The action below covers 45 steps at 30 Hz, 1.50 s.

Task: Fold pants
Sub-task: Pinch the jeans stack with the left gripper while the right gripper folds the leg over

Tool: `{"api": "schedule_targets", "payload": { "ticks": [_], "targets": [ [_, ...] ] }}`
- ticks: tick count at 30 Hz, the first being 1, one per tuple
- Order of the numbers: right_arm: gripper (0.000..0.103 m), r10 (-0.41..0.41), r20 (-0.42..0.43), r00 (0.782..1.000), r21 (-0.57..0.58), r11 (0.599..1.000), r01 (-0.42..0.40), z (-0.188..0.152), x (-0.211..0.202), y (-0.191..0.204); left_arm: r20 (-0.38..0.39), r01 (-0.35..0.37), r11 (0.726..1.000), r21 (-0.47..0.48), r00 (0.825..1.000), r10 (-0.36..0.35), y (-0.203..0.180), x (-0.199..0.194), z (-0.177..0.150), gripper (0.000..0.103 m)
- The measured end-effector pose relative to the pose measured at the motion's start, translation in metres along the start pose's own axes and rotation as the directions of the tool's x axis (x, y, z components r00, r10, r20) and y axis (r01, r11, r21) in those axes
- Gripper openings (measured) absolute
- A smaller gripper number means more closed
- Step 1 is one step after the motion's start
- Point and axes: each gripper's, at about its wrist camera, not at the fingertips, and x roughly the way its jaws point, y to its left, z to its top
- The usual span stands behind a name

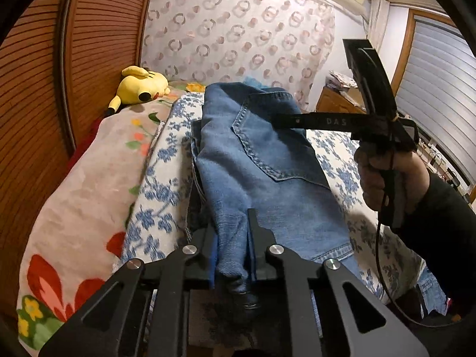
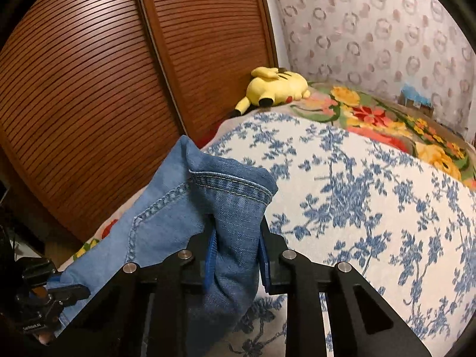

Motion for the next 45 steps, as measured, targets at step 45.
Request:
{"api": "schedule_targets", "payload": {
  "ticks": [45],
  "targets": [
    [0.024,-0.024,0.08,0.996,-0.053,0.998,0.029,0.099,0.092,-0.07,-0.013,-0.083,0.989,0.12,0.996,0.085,0.021,0.083,0.106,0.016]
  ]
}}
